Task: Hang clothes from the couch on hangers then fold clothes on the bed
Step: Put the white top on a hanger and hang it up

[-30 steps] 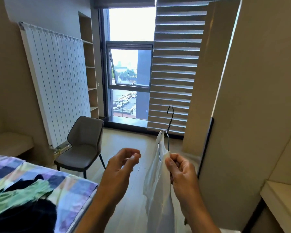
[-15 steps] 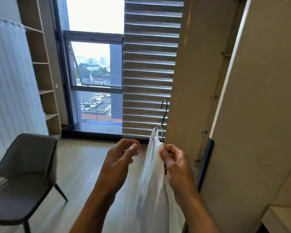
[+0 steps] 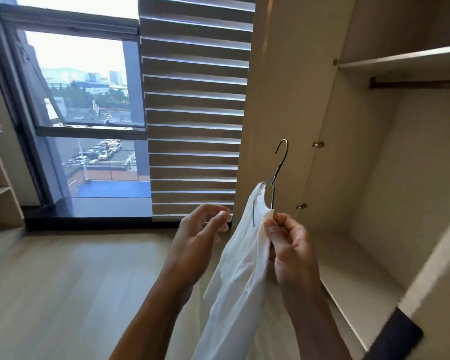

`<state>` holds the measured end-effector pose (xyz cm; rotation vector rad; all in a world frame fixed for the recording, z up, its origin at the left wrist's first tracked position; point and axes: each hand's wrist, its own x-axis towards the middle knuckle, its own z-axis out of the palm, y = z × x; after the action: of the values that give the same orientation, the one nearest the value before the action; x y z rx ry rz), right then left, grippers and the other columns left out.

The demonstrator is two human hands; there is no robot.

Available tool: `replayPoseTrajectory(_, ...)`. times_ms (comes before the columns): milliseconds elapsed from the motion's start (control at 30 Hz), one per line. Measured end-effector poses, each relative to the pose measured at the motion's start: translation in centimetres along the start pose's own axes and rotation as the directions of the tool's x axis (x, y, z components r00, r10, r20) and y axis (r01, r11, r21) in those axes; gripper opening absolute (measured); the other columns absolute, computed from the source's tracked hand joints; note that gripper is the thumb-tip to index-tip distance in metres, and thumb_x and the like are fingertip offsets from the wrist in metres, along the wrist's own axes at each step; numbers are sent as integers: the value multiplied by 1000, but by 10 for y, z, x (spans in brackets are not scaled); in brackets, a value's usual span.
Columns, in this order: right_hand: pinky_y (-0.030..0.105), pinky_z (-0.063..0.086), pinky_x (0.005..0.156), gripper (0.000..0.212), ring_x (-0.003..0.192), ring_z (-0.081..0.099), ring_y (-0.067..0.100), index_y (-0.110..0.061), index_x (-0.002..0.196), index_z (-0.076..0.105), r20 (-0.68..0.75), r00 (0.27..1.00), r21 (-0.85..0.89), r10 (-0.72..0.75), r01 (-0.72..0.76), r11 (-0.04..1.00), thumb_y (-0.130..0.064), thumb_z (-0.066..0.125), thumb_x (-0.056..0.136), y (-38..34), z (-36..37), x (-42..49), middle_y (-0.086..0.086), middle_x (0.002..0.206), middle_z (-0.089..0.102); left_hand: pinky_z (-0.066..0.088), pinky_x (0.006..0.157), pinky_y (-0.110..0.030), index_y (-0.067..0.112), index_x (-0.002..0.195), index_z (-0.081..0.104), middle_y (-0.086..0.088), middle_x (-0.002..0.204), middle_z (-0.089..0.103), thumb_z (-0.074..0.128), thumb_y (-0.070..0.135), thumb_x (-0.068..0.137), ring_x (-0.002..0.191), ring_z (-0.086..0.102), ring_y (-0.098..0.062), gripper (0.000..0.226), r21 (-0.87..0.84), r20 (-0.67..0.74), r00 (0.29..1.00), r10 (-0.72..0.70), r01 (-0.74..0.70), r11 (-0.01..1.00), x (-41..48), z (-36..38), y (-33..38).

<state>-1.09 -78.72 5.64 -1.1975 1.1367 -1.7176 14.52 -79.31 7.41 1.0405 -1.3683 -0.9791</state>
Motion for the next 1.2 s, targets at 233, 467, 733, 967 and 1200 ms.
replayPoseTrajectory(233,19,49,74,39,70,63,-5,-40,77,74,-139,990,-62,-27,19,998,-12,61,99,55,-6,139,-20,72,71,54,92,-36,20,103,72,4,100,76,58,27,100,98,70,-10,16,-12,141,990,15,-14,1000,153,55,-44)
replayPoseTrajectory(467,40,56,93,8,94,70,14,-23,98,71,-319,945,-192,-72,10,981,-27,64,99,76,-36,246,-5,96,76,53,93,-41,17,102,72,1,99,77,58,25,99,96,71,-12,16,-82,359,932,43,-14,997,291,129,-71)
replayPoseTrajectory(733,36,50,77,26,82,60,16,-26,91,70,-563,818,-294,-116,-67,953,-49,62,84,81,-89,331,-5,84,68,54,94,-42,16,98,74,2,98,75,55,42,82,95,70,-11,35,-184,679,725,111,21,983,406,241,-91)
replayPoseTrajectory(967,34,33,75,34,78,42,16,-5,88,59,-740,620,-382,-261,-67,922,-39,62,85,42,-139,386,3,79,48,52,90,-31,18,98,73,6,100,73,58,25,101,95,67,-6,17,-253,871,443,215,28,967,471,351,-76)
replayPoseTrajectory(1200,19,37,67,17,76,44,6,-1,91,57,-826,436,-469,-357,-179,865,-16,58,101,-2,-219,424,-4,80,49,51,94,-31,25,99,72,14,99,72,54,32,102,98,67,-1,20,-348,911,256,324,54,936,474,458,-43)
